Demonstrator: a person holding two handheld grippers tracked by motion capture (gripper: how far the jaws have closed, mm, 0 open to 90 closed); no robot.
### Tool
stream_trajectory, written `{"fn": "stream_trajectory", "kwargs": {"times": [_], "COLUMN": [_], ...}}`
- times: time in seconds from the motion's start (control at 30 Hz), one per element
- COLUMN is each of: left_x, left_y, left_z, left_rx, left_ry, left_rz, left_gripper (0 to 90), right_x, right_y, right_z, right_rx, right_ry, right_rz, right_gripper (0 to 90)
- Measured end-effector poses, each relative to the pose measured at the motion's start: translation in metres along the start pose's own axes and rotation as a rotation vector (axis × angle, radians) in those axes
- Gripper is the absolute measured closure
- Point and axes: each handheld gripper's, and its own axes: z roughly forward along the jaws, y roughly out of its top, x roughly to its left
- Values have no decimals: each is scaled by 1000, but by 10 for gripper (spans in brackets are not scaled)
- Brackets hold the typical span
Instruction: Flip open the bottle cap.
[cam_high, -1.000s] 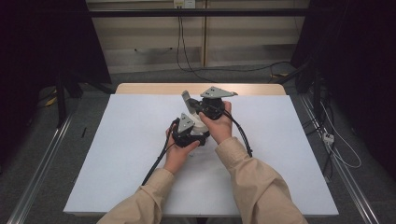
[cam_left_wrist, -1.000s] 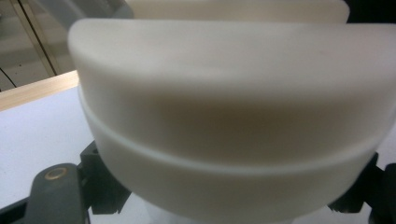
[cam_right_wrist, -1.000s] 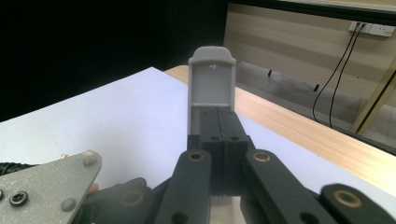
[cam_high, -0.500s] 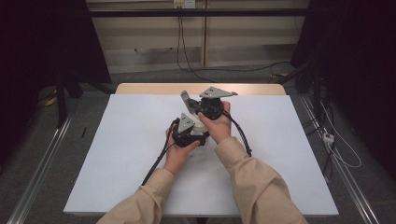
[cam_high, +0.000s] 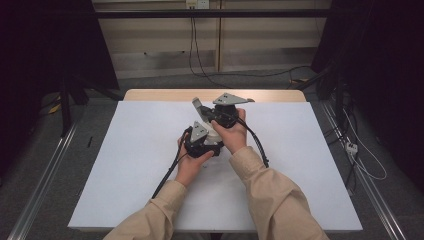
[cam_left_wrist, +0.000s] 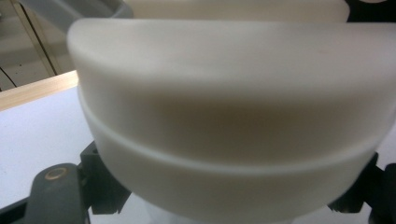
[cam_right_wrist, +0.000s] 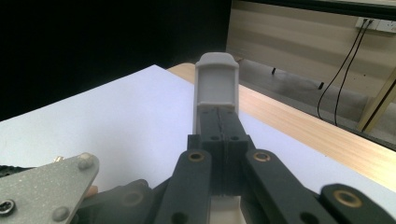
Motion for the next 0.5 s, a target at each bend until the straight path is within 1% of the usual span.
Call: {"fn": "stream_trajectory", "kwargs": {"times": [0.03,0.07,0.2,0.23,0.27,0.3,0.33,0.5], "left_x": [-1,0,0,-1,-1,0,-1,-1], "left_y": [0,0,0,0,0,0,0,0], "left_z": [0,0,0,0,0,0,0,0], "left_rx": [-1,0,0,-1,-1,1,-1,-1], "left_ry": [4,0,0,5,5,0,1,1], "left_rz": [-11,0,-2,-11,-11,0,-8,-8], "left_gripper": [188,188,188,188,188,188,188,188], "right_x": [0,0,0,-1,-1,0,0,0], "right_y": [0,0,-1,-1,-1,-2,-2,-2], "right_z": [0,1,2,2,3,3,4,4], "right_rx": [0,0,1,2,4,4,4,10], "right_ry": [0,1,1,1,1,0,1,2], "right_rz": [2,3,3,4,3,2,3,1], "right_gripper": [900,900,900,900,900,900,900,900]}}
